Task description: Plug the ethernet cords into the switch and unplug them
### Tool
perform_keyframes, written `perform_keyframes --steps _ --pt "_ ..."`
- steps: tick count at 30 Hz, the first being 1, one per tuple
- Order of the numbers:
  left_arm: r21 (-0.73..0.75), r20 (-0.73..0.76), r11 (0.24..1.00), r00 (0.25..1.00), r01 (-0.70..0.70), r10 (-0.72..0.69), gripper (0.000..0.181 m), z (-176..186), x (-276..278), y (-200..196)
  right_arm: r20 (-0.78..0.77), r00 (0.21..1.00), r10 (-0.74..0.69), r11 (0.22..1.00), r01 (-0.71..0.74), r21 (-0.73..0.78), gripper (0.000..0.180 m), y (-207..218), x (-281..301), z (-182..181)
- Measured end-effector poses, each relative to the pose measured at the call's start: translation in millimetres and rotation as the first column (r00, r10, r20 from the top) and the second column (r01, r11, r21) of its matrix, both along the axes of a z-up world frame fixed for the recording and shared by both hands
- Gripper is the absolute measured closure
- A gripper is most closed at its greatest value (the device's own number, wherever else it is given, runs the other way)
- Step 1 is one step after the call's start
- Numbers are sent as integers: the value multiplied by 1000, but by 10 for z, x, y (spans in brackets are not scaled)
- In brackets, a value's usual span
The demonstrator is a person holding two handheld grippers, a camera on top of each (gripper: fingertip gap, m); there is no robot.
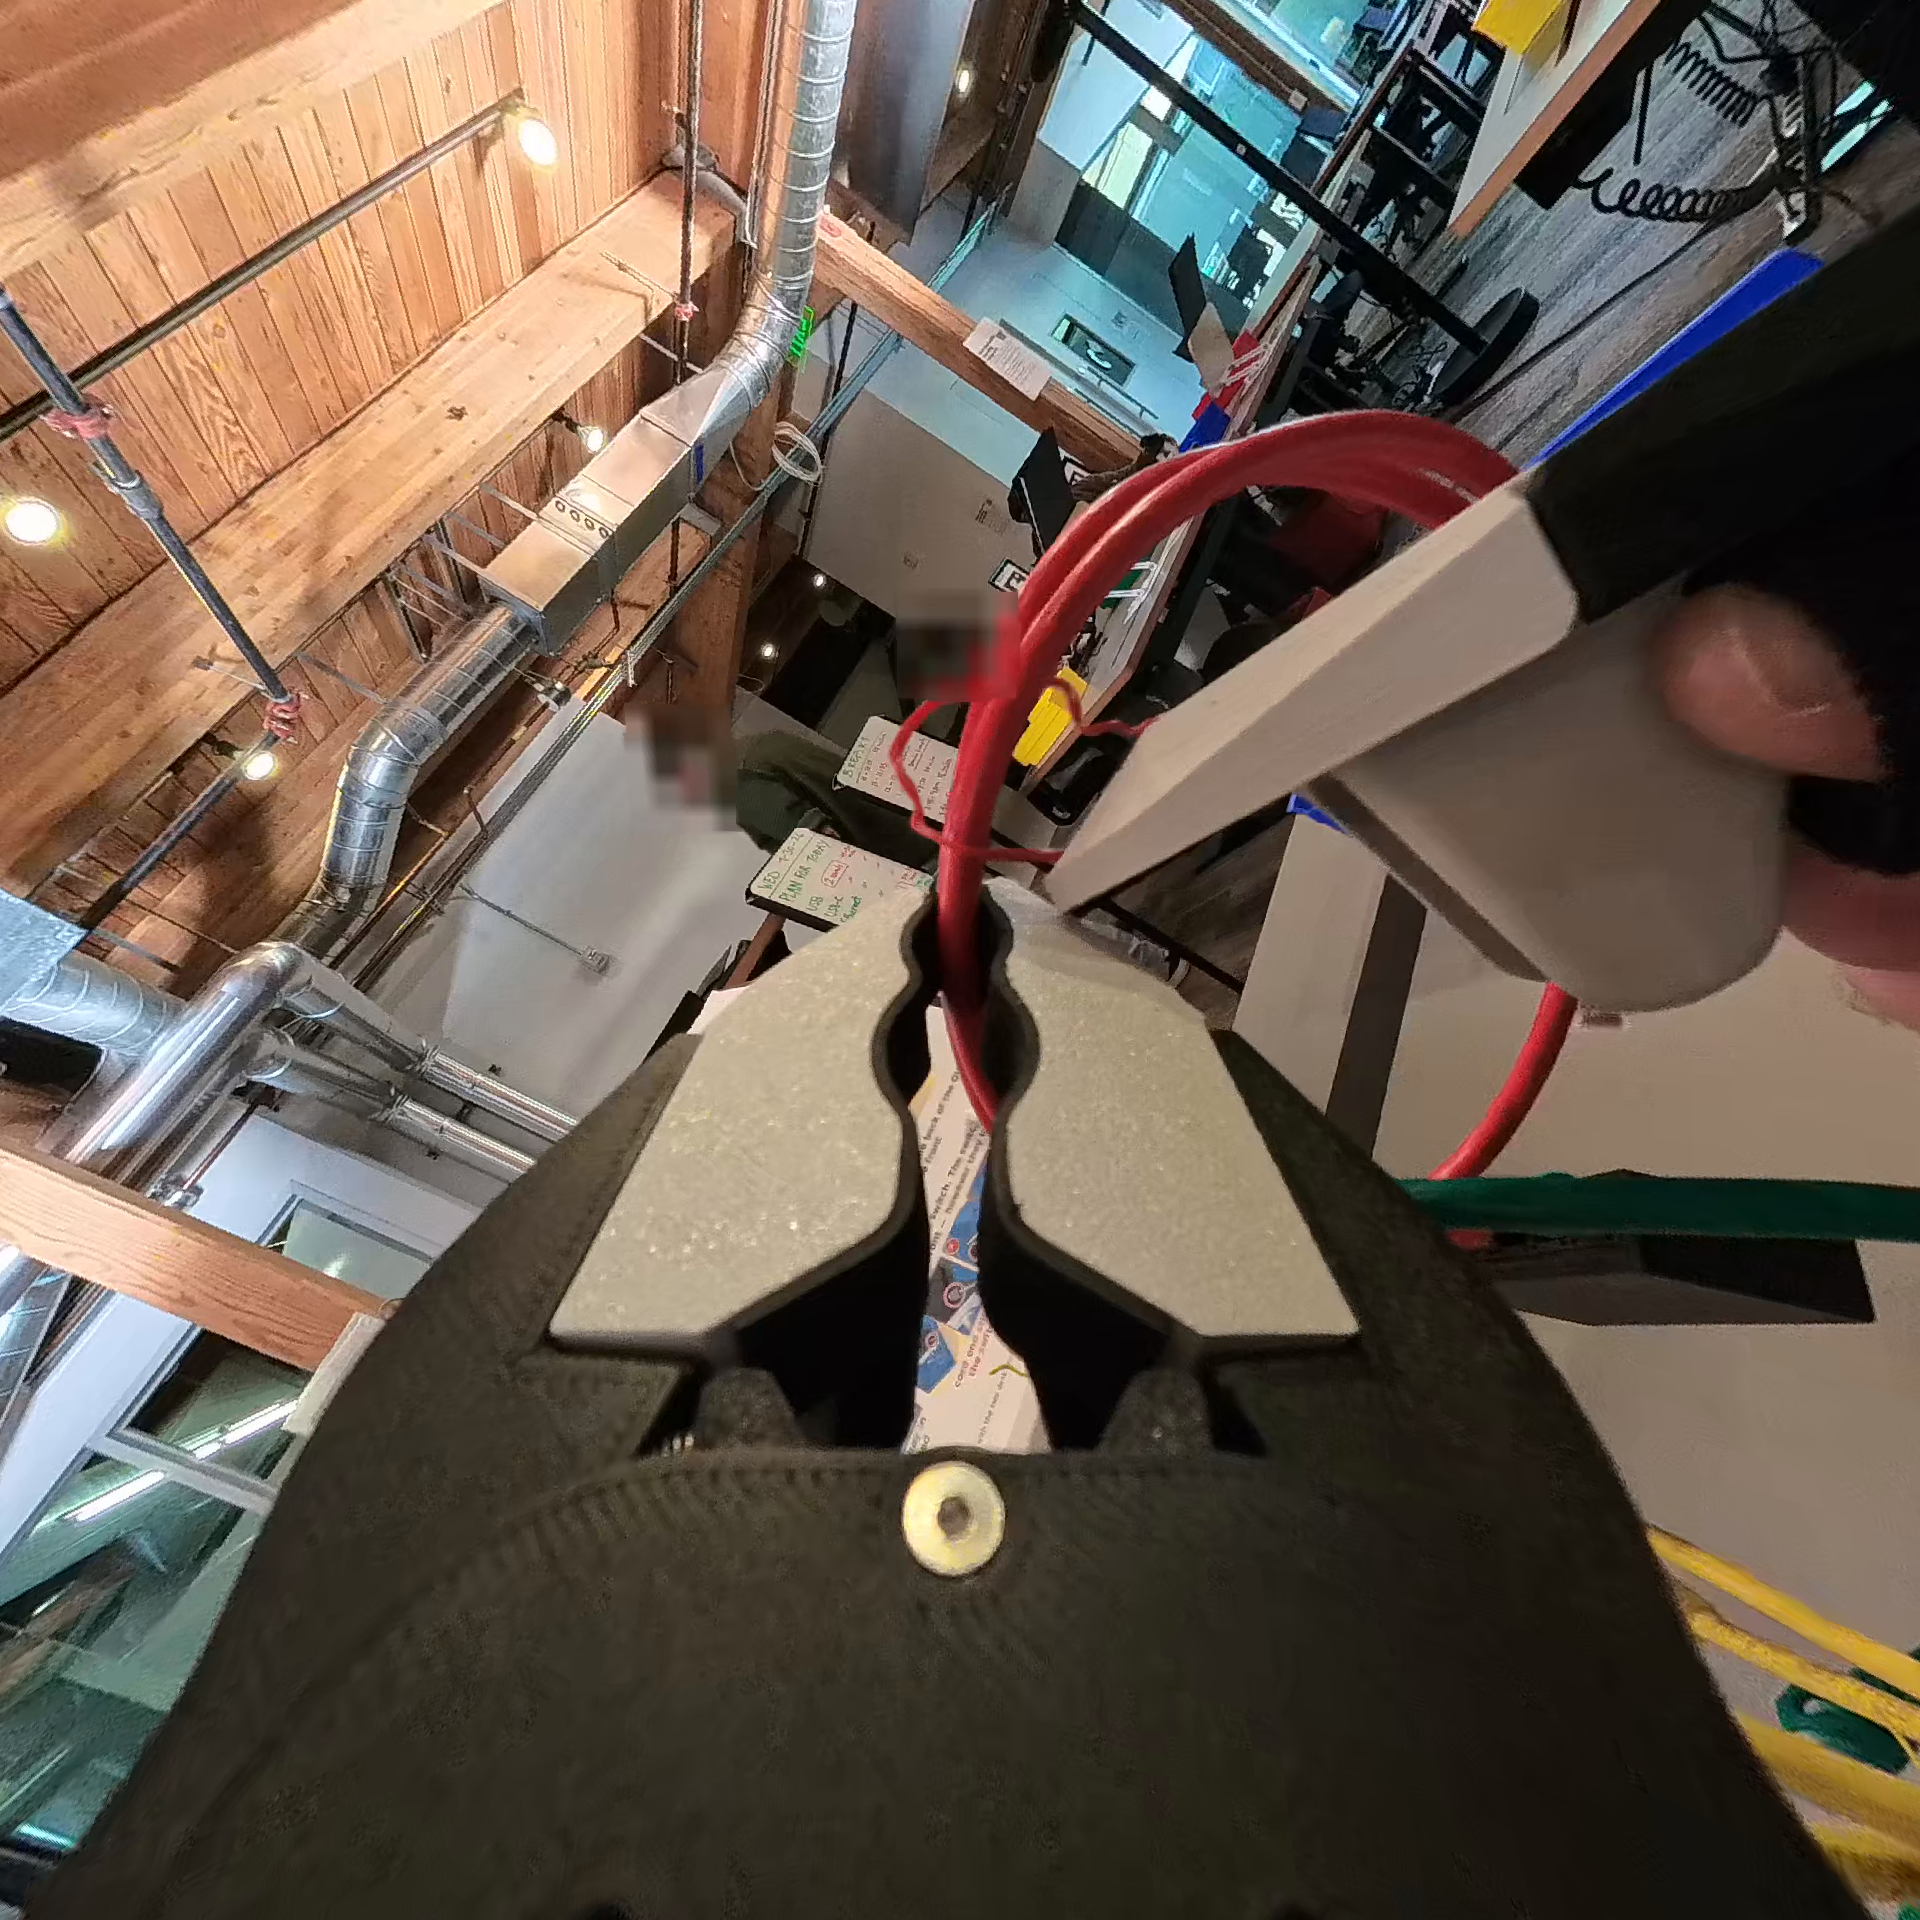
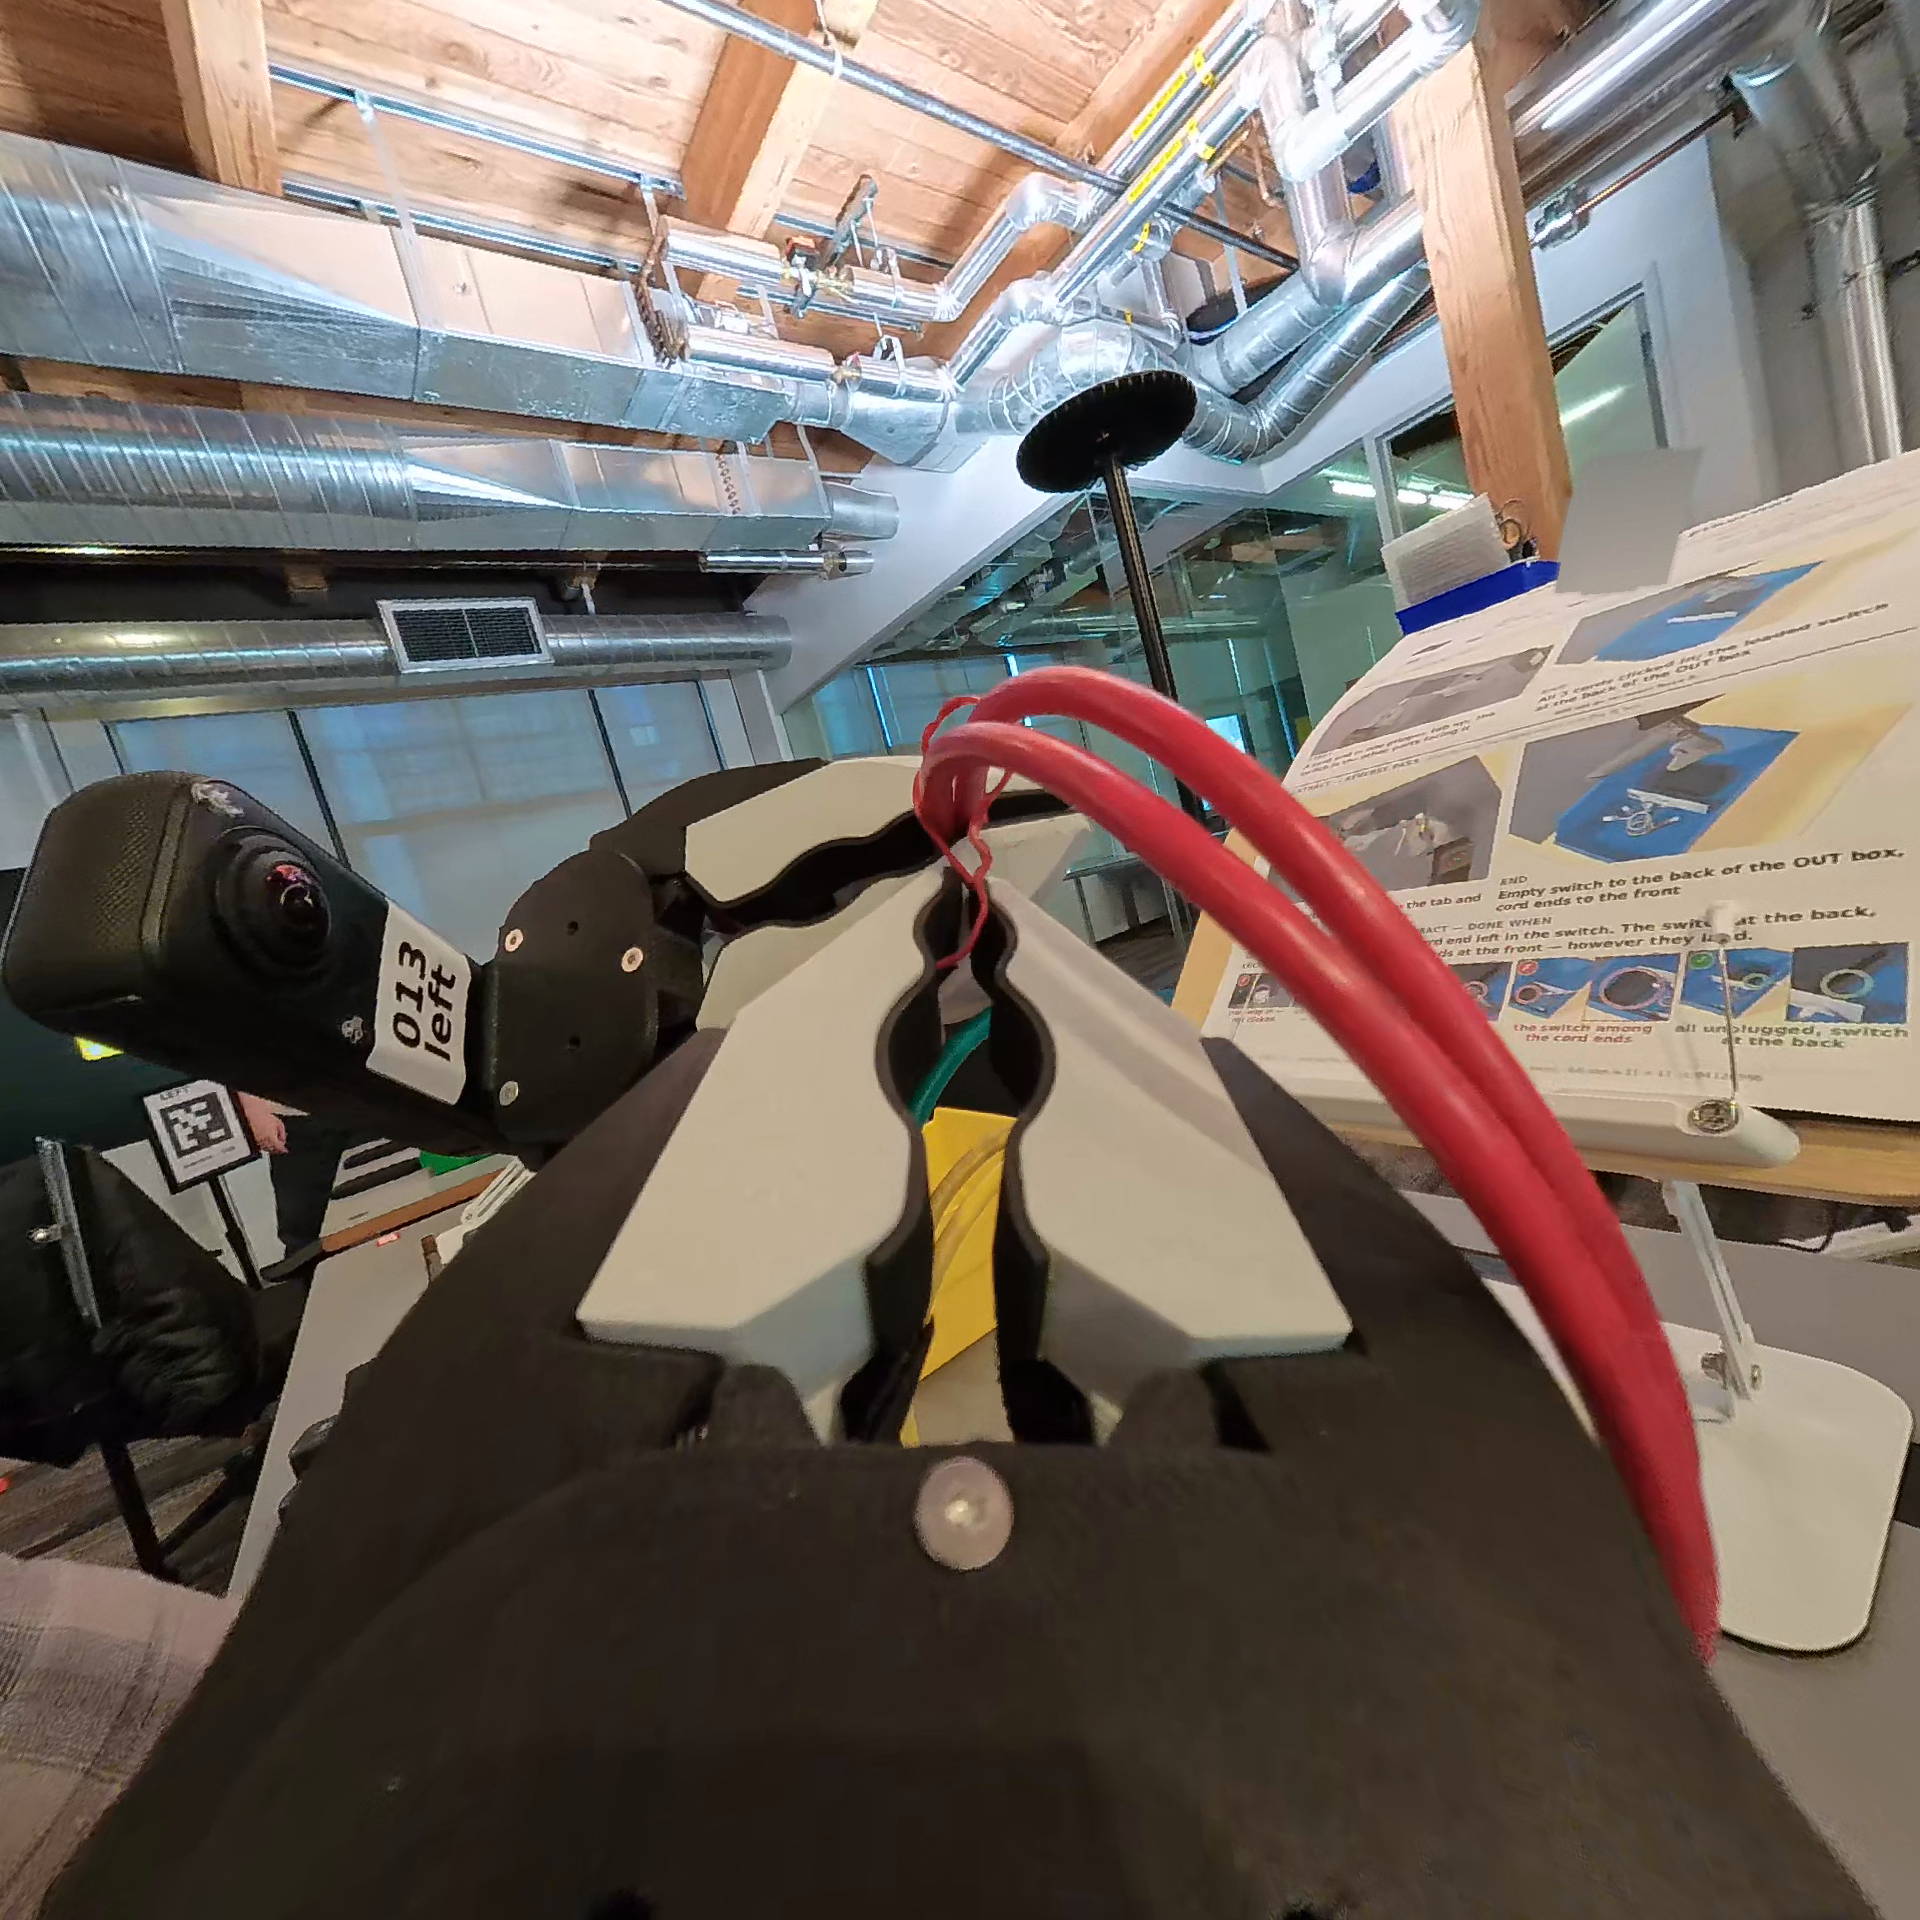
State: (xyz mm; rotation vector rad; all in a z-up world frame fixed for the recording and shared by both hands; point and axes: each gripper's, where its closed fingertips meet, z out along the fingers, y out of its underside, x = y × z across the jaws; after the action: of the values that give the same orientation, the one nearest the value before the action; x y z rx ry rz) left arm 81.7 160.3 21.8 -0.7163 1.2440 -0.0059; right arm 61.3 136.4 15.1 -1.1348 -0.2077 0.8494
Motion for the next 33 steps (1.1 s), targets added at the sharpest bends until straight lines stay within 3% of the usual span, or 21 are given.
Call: perform_keyframes --steps 1,13,26,33 --pt "-2 0 1000 1000 -1 1 176 0 -2 4 0 1000 2 1000 -2 -1 180 -4 3 2" --pt "-25 24 999 999 22 -22 176 44 -50 -10 -69 989 131 989 -135 -62 180 -37 -29 -54" --pt "-33 1 999 1000 29 -29 176 3 -26 -30 -75 986 146 987 -151 -56 179 -50 -39 -28" --pt "-35 3 999 1000 29 -28 176 2 -36 -23 -31 998 61 997 -62 -44 146 -32 8 -35"
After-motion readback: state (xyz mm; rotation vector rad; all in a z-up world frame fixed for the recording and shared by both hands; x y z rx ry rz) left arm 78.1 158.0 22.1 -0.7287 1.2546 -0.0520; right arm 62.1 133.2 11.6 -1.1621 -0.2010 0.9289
